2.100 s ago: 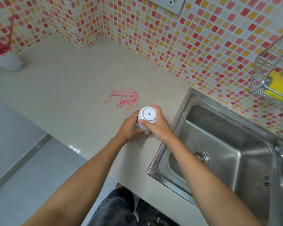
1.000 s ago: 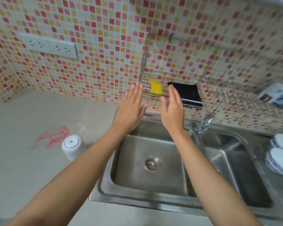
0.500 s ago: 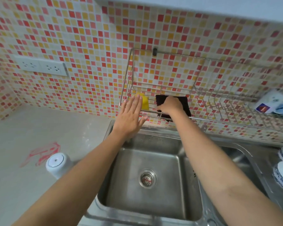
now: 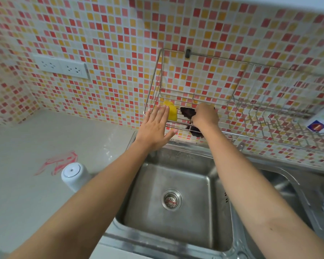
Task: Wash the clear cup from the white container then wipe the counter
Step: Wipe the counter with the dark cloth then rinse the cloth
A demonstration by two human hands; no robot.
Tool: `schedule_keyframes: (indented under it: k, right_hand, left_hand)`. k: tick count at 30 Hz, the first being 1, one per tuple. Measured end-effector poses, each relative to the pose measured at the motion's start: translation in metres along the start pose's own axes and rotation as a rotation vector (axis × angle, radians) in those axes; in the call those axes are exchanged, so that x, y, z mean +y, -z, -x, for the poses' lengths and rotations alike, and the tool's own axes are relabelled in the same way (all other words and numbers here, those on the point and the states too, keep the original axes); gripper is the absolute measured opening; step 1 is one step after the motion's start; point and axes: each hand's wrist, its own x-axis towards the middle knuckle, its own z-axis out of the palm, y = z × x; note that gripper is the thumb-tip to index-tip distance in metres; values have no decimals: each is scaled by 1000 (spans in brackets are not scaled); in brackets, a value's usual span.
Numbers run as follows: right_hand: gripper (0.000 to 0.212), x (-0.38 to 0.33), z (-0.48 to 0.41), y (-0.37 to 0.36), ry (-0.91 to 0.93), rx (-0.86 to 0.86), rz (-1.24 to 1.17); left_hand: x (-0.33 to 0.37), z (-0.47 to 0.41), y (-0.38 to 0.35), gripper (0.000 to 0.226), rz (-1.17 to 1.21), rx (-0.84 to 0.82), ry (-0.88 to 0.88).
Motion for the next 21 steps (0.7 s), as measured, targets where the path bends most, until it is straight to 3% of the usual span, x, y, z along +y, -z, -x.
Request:
schedule_keyframes:
  k: [3, 6, 9, 12, 17, 21]
  right_hand:
    - [28, 4, 4, 0, -14, 89, -282]
    - [31, -2, 16, 10, 58, 269, -533]
    - [25, -23, 40, 23, 222, 454, -607]
    - [24, -61, 80, 30, 363, 507, -613]
    - [30, -122, 148, -37, 528, 262, -520]
    - [31, -153, 182, -142, 343, 0, -510]
  left_hand:
    - [-2, 2, 8, 84, 23, -34, -17]
    - [-13, 24, 16, 81, 222, -15, -47]
    - [-44, 67, 19, 76, 356, 61, 12]
    - [-95, 116, 14, 74, 365, 128, 151]
    - [-182, 186, -7, 76, 433, 97, 346]
    - [-224, 221, -38, 85, 611, 23, 401]
